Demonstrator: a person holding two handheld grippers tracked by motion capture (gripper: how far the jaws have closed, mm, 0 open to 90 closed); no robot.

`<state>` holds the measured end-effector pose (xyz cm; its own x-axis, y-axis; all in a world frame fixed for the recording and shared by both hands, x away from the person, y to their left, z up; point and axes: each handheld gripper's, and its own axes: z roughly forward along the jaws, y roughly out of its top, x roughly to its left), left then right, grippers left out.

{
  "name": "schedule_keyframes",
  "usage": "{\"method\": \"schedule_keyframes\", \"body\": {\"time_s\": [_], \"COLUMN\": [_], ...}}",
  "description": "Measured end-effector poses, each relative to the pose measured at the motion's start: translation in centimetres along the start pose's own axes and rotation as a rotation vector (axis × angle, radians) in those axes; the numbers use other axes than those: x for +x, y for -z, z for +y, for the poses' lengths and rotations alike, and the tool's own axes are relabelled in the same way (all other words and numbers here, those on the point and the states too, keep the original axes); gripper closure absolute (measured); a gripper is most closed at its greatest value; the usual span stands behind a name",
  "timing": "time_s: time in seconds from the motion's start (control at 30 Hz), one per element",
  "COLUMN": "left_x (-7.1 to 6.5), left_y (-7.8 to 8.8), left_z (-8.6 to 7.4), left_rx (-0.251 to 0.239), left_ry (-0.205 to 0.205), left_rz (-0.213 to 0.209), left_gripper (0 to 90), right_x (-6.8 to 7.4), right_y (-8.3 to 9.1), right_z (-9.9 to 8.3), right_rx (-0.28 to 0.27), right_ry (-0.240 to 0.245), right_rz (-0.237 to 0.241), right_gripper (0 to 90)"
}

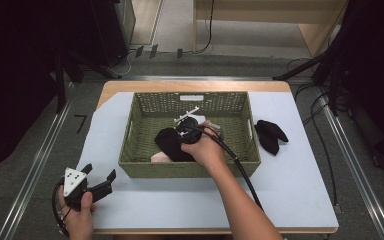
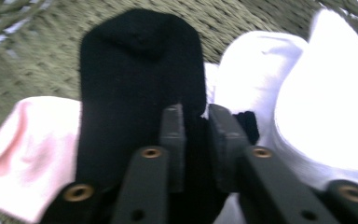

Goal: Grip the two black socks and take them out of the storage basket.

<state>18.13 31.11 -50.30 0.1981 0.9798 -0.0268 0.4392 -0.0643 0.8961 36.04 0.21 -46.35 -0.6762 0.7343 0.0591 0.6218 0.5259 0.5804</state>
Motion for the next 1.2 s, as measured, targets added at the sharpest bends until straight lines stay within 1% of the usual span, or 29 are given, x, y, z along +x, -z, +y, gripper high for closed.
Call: {"method": "schedule_keyframes", "body": {"time_s": [0.1,0.13,0.2,0.23,0.27,0.3,0.37,0.47,0.53,0.57,0.6,0.63,0.67,0.73,0.77,0.8,0.87,0.9,0.93,1.0,1.1,1.2], "left_x": [0.0,0.0,0.0,0.0,0.0,0.0,0.0,0.0,0.0,0.0,0.0,0.0,0.0,0.0,0.0,0.0,0.0,0.0,0.0,0.0,0.0,0.0], "left_y": [0.0,0.0,0.0,0.0,0.0,0.0,0.0,0.0,0.0,0.0,-0.1,-0.1,-0.1,-0.1,-0.1,-0.1,-0.1,-0.1,-0.1,-0.1,-0.1,-0.1], "left_z": [0.0,0.0,0.0,0.0,0.0,0.0,0.0,0.0,0.0,0.0,0.0,0.0,0.0,0.0,0.0,0.0,0.0,0.0,0.0,0.0,0.0,0.0], "left_rx": [0.001,0.001,0.001,0.001,0.001,0.001,0.001,0.001,0.002,0.002,0.002,0.003,0.003,0.003,0.003,0.004,0.003,0.004,0.004,0.003,0.004,0.007], "left_ry": [-0.001,-0.001,-0.001,-0.001,-0.001,-0.001,-0.002,-0.002,-0.002,-0.002,-0.001,-0.001,-0.001,0.0,0.0,0.0,0.0,-0.001,0.0,-0.001,0.001,0.002], "left_rz": [0.001,0.001,0.0,0.0,-0.001,0.0,0.0,0.001,0.001,0.001,0.001,0.0,0.0,0.0,0.0,0.0,0.001,0.0,0.001,0.001,0.0,-0.001], "left_gripper": [15.4,15.4,15.4,15.4,15.4,15.4,15.4,15.4,15.4,15.4,15.4,15.4,15.4,15.4,15.4,15.4,15.4,15.4,15.4,15.4,15.4,15.4], "right_x": [0.0,0.0,0.0,0.0,0.0,0.2,0.1,0.0,-0.1,-0.1,-0.1,-0.2,-0.3,-0.5,-0.6,-0.7,-0.8,-0.8,-1.0,-1.3,-2.0,-3.0], "right_y": [0.7,0.9,1.5,1.5,1.6,2.2,2.6,3.5,3.9,4.1,4.1,4.7,4.9,5.4,5.8,6.2,6.9,6.9,7.8,8.6,9.8,10.9], "right_z": [0.2,0.2,0.3,0.3,0.3,0.3,0.4,0.4,0.3,0.3,0.3,0.3,0.2,0.2,0.2,0.1,0.2,0.2,0.3,0.3,0.3,0.1], "right_rx": [-0.045,-0.071,-0.129,-0.129,-0.151,-0.207,-0.264,-0.351,-0.395,-0.415,-0.415,-0.467,-0.486,-0.535,-0.557,-0.591,-0.628,-0.628,-0.67,-0.701,-0.739,-0.771], "right_ry": [0.015,0.019,0.026,0.026,0.036,0.037,0.041,0.035,0.038,0.041,0.041,0.03,0.022,-0.009,-0.02,-0.026,-0.036,-0.036,-0.046,-0.066,-0.102,-0.118], "right_rz": [0.029,0.036,0.034,0.034,0.034,0.032,0.033,0.006,-0.013,-0.024,-0.024,-0.03,-0.027,-0.013,-0.017,-0.029,-0.033,-0.033,-0.05,-0.05,-0.059,-0.084], "right_gripper": [85.2,85.6,86.0,86.0,86.1,86.1,86.1,86.1,86.4,86.5,86.5,86.5,86.4,86.5,86.4,86.5,86.4,86.4,86.5,86.5,86.5,86.6]}}
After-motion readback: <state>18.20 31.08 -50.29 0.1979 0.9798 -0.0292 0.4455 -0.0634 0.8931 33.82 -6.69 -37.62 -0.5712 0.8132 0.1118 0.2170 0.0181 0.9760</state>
